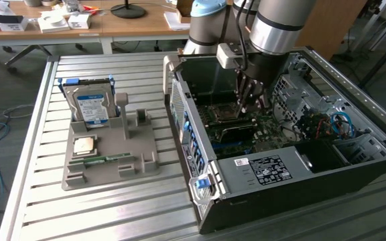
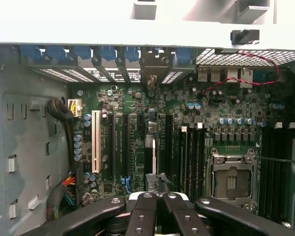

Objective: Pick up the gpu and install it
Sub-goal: 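Press down on the gpu until it lock into place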

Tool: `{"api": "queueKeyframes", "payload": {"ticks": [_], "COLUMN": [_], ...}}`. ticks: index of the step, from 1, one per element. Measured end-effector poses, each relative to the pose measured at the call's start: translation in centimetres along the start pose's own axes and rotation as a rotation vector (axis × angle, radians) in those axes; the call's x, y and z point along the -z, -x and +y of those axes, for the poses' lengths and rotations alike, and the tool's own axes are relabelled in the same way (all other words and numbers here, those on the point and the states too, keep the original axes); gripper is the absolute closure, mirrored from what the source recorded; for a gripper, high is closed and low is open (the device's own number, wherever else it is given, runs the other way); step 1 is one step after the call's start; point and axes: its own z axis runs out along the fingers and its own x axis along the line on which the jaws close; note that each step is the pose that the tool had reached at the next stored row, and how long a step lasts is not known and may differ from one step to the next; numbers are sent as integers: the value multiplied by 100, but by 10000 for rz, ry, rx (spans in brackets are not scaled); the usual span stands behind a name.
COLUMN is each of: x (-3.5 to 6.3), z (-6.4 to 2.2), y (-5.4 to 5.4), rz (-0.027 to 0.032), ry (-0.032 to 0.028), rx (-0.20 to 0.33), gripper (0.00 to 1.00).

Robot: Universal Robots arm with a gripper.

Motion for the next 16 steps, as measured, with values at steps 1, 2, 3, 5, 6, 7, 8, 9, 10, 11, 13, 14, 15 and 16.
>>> {"api": "queueKeyframes", "payload": {"ticks": [1, 2, 3, 5, 6, 7, 8, 9, 10, 11, 13, 14, 15, 16], "x": [-7, -13, -20, -30, -30, -30, -30, -31, -31, -31, -33, -33, -33, -34], "z": [0, 0, 0, 0, 0, 0, 0, 0, 0, 0, 2, 4, 5, 7], "y": [0, -1, -1, -1, -1, -1, -1, -1, -1, -1, 7, 14, 21, 28], "rz": [0, 1, 1, 1, 3, 3, 3, 1, 1, 1, -3, 0, 0, 0], "ry": [0, 0, 0, 1, 2, 2, 1, 1, 0, 0, -1, 0, 0, 0], "rx": [0, 0, 0, 0, 0, 0, 0, 0, 0, 0, -2, -2, 0, 0], "gripper": [89, 89, 89, 89, 89, 89, 89, 89, 89, 89, 89, 89, 89, 89]}}
